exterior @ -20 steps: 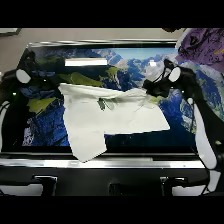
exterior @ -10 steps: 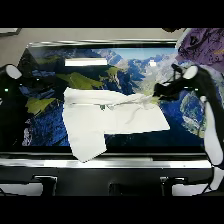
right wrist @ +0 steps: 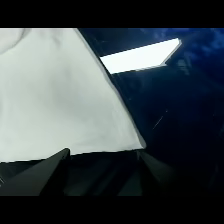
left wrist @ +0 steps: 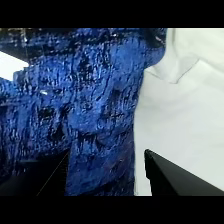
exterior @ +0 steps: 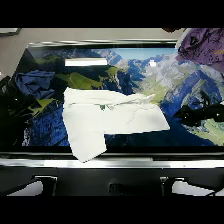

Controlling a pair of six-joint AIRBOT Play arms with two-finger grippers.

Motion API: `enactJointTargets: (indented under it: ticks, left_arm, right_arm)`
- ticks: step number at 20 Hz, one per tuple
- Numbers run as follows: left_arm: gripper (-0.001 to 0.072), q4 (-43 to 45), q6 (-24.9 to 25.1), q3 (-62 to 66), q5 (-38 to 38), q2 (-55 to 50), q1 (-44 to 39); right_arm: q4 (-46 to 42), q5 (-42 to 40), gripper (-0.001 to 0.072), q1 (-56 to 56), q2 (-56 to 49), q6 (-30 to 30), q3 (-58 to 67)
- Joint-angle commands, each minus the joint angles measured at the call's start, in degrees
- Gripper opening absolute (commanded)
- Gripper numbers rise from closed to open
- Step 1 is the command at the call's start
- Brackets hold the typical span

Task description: Fold the clothes and pants, and hang the long-sleeved shirts on hangers.

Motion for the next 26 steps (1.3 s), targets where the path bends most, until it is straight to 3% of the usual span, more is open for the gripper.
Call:
enactJointTargets:
  ticks: [1,10,18,19,23,24,26]
  left_arm:
    - [0.0534,0.1,0.0,-3.5,-0.2,1.3,1.5]
    - [0.0534,0.0,-0.7,-3.5,0.3,1.3,1.0]
    - [0.0534,-0.2,-0.6,-4.0,0.3,1.4,1.9]
    - [0.0534,-0.7,0.5,-4.9,0.3,1.6,2.3]
    - [0.0534,-6.4,4.6,-12.9,2.2,3.9,6.0]
    - [0.0534,-8.5,6.9,-16.0,3.5,5.3,7.3]
    - [0.0534,-13.5,13.0,-22.0,4.7,7.8,9.5]
  right_arm:
    - [0.8,-1.0,0.0493,-1.9,-1.6,-2.2,-3.2]
    - [1.8,0.1,0.0493,-1.9,-7.4,-3.7,-5.5]
    - [4.5,-5.2,0.0471,-1.9,-7.4,-6.1,-9.7]
    - [4.6,-5.6,0.0394,-1.9,-7.4,-6.3,-9.9]
    - [4.4,-8.1,0.0299,-1.9,-7.4,-6.4,-10.1]
    - [4.4,-8.7,0.0282,-1.9,-7.4,-6.5,-10.1]
    - [4.7,-9.4,0.0161,-1.9,-7.4,-7.5,-10.1]
